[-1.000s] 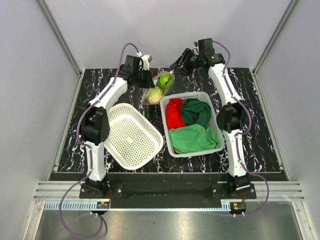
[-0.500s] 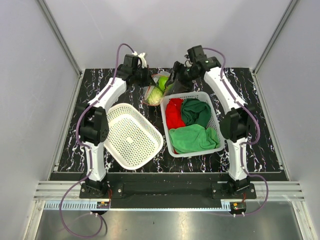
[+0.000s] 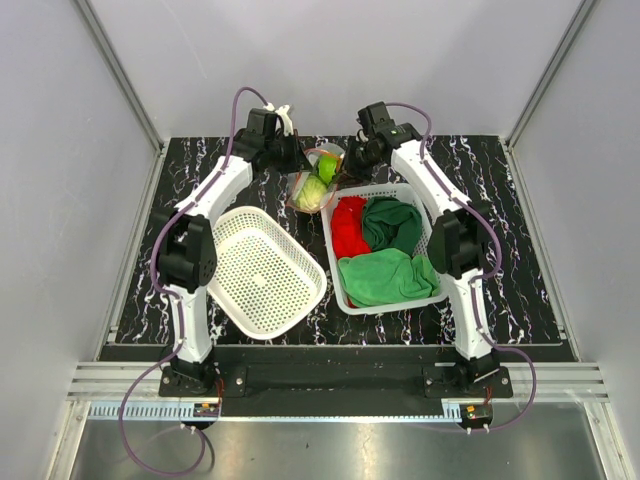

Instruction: Open the zip-top bag and remove the fake food

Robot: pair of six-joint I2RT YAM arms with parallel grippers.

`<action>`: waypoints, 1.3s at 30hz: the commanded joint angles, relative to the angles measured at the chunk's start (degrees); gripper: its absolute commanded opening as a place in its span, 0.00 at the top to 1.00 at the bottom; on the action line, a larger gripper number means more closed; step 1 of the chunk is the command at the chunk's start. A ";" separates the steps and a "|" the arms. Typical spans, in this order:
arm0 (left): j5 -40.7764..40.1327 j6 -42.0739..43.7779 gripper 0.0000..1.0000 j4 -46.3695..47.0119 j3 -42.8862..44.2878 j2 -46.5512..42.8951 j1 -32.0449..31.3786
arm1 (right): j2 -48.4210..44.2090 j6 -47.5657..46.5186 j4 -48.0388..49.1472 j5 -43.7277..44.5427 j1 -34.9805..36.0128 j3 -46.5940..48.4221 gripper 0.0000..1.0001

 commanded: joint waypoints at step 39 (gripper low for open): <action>-21.80 -13.73 0.42 0.39 3.21 0.43 -7.42 | -0.90 3.97 -2.61 -4.66 -0.08 8.98 1.00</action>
